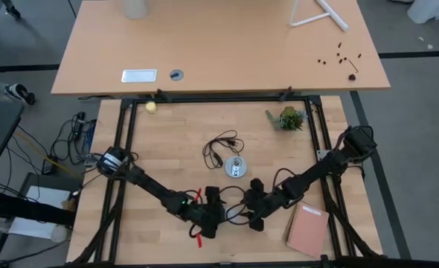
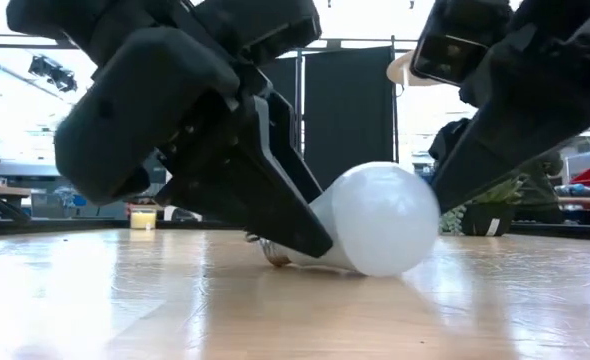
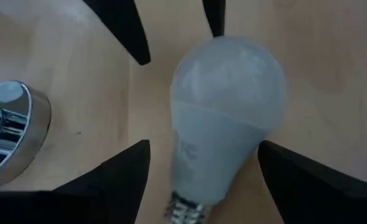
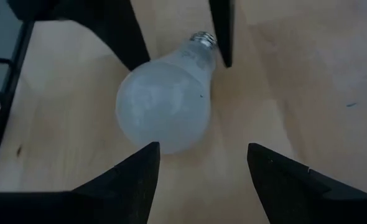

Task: Screw lightbulb
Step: Insert the white lightbulb into the lamp

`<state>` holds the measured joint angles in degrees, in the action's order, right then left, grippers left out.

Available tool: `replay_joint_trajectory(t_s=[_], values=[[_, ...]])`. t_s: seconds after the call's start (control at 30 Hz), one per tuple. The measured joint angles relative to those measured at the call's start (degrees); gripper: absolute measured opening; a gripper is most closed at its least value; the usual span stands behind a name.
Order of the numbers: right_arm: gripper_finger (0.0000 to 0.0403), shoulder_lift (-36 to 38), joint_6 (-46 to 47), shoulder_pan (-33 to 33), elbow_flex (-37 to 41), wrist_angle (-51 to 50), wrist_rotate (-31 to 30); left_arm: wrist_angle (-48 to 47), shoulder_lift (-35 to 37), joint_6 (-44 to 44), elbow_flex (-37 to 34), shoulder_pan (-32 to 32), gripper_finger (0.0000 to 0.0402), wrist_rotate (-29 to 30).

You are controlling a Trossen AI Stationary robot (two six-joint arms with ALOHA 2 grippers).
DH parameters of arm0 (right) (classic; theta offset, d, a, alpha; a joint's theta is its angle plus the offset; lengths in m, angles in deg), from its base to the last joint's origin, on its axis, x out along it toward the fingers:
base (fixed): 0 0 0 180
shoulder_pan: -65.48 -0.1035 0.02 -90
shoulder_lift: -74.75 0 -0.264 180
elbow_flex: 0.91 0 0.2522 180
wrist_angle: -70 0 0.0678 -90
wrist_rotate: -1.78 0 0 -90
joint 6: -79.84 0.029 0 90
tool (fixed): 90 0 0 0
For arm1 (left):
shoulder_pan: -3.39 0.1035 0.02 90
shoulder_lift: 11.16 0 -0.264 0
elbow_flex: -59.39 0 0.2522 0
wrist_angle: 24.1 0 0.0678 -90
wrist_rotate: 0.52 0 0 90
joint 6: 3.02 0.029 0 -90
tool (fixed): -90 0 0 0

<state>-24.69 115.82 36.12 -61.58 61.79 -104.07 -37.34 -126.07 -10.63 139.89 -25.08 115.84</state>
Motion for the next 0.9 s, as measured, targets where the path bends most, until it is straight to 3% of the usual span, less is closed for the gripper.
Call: replay_joint_trajectory(t_s=[0.23,0.9], values=[[0.0252,0.0,-1.25,1.67,0.0,2.58,-1.26,-2.13,0.0,-0.16,0.0,1.53,0.0278,-4.25],[0.0252,0.09,-1.0,3.22,0.0,2.04,-2.65,-4.75,0.11,-0.21,0.04,1.58,0.0194,-3.59]])
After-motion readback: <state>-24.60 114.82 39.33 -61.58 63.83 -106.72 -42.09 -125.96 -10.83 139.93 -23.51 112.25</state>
